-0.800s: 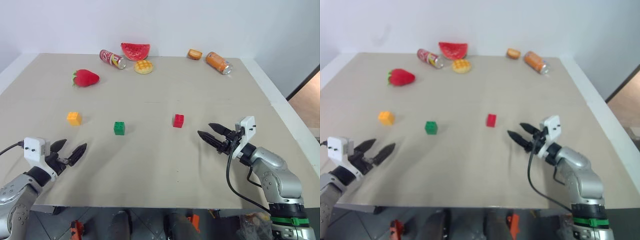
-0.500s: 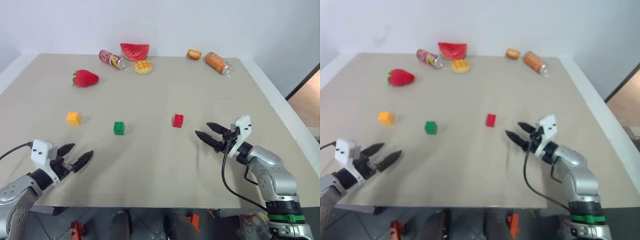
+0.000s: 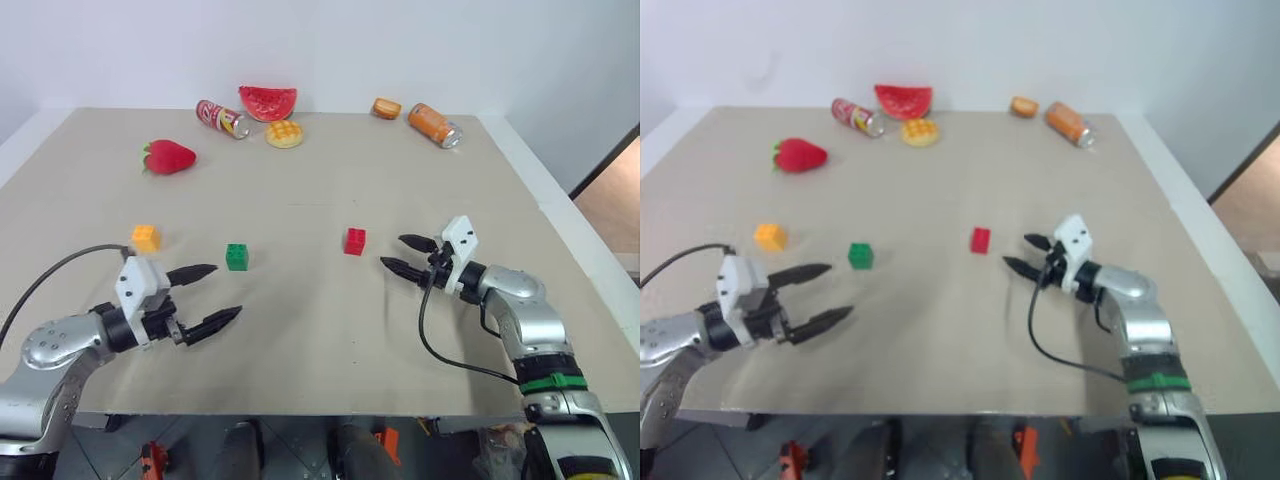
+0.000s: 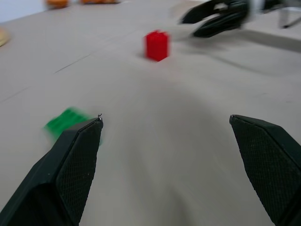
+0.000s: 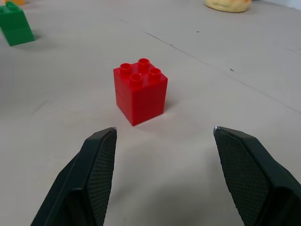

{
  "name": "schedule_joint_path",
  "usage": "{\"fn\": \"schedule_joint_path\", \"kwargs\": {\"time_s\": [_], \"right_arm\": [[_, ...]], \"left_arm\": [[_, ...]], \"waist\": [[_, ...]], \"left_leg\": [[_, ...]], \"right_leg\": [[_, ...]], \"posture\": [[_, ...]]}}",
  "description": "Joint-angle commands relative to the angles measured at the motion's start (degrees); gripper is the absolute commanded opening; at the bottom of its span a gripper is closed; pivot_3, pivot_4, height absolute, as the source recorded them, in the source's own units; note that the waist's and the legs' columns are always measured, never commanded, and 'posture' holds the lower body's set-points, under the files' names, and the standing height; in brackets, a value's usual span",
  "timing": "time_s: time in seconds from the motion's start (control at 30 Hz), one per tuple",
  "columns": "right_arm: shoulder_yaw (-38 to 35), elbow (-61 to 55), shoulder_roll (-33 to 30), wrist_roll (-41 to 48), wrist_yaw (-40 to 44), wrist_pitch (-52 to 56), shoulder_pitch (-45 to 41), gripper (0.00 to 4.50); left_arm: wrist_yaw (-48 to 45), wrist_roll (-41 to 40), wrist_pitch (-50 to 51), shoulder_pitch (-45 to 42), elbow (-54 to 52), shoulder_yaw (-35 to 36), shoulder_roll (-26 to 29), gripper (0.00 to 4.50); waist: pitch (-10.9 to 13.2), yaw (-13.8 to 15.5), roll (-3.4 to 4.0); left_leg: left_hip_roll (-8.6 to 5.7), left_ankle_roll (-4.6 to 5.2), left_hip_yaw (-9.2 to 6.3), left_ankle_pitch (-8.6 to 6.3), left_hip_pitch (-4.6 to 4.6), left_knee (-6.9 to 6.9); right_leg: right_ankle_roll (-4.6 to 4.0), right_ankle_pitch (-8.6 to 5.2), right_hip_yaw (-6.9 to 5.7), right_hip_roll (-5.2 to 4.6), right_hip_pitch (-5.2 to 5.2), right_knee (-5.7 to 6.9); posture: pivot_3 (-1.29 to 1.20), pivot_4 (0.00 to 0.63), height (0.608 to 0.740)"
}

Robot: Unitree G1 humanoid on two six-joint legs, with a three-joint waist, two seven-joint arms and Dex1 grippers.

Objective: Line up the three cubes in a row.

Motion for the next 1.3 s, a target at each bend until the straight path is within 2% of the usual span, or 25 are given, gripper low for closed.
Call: {"fn": "schedule_joint_path", "kwargs": {"time_s": [0.03, 0.4, 0.77, 0.87, 1.0, 1.17, 1.3], "right_arm": [[0.7, 4.4, 1.0, -1.4, 2.3, -4.2, -3.8, 3.39], [2.5, 18.9, 4.5, -5.1, 5.2, -11.3, -12.7, 3.39], [3.1, 27.2, 8.8, -8.0, 5.2, -15.2, -17.4, 3.39], [2.6, 29.5, 9.4, -8.2, 4.5, -16.4, -18.5, 2.62], [2.4, 30.7, 9.7, -8.1, 4.5, -17.1, -18.9, 1.24], [2.6, 28.7, 9.6, -8.0, 4.9, -16.9, -17.6, 1.21], [2.9, 19.3, 8.6, -5.0, 10.4, -11.7, -13.2, 1.21]], "left_arm": [[-2.0, 1.4, -2.0, -2.1, -0.7, -2.3, 0.8, 4.47], [-2.9, 3.3, -3.5, -5.7, 1.7, -5.8, -0.5, 4.47], [-2.5, 4.1, -3.8, -7.2, 4.1, -6.6, -1.8, 4.47], [-2.0, 4.3, -3.8, -7.2, 4.2, -6.2, -1.9, 4.50], [-1.4, 4.6, -4.2, -6.9, 4.3, -6.3, -2.0, 4.50], [-1.1, 4.8, -4.8, -6.4, 5.0, -6.0, -2.3, 4.50], [-1.2, 4.5, -5.3, -6.5, 6.9, -5.1, -2.3, 4.50]], "waist": [[0.0, 0.0, 0.00], [0.0, 0.0, 0.00], [0.0, -0.2, 0.01], [0.0, -0.2, 0.01], [0.0, -0.2, 0.01], [0.0, -0.2, 0.01], [0.0, -0.2, 0.01]], "left_leg": [[0.00, 0.00, 0.00, 0.00, 0.00, 0.00], [0.01, 0.01, 0.00, 0.00, 0.00, 0.02], [0.01, 0.01, 0.00, 0.00, 0.02, 0.06], [0.01, 0.01, 0.00, 0.00, 0.03, 0.06], [0.02, 0.01, 0.00, 0.00, 0.03, 0.06], [0.02, 0.01, 0.00, 0.00, 0.04, 0.07], [0.03, 0.01, -0.01, 0.00, 0.04, 0.07]], "right_leg": [[0.01, 0.00, 0.01, 0.01, 0.00, 0.00], [0.12, 0.06, 0.08, 0.05, 0.02, 0.02], [0.30, 0.18, 0.11, 0.07, 0.04, 0.07], [0.28, 0.18, 0.11, 0.07, 0.04, 0.07], [0.29, 0.18, 0.11, 0.08, 0.05, 0.08], [0.30, 0.19, 0.12, 0.08, 0.05, 0.09], [0.31, 0.19, 0.11, 0.08, 0.05, 0.10]], "posture": [[0.00, 0.150, 0.740], [0.00, 0.150, 0.740], [0.00, 0.150, 0.740], [0.00, 0.150, 0.740], [0.00, 0.150, 0.740], [0.00, 0.150, 0.740], [0.00, 0.150, 0.740]]}}
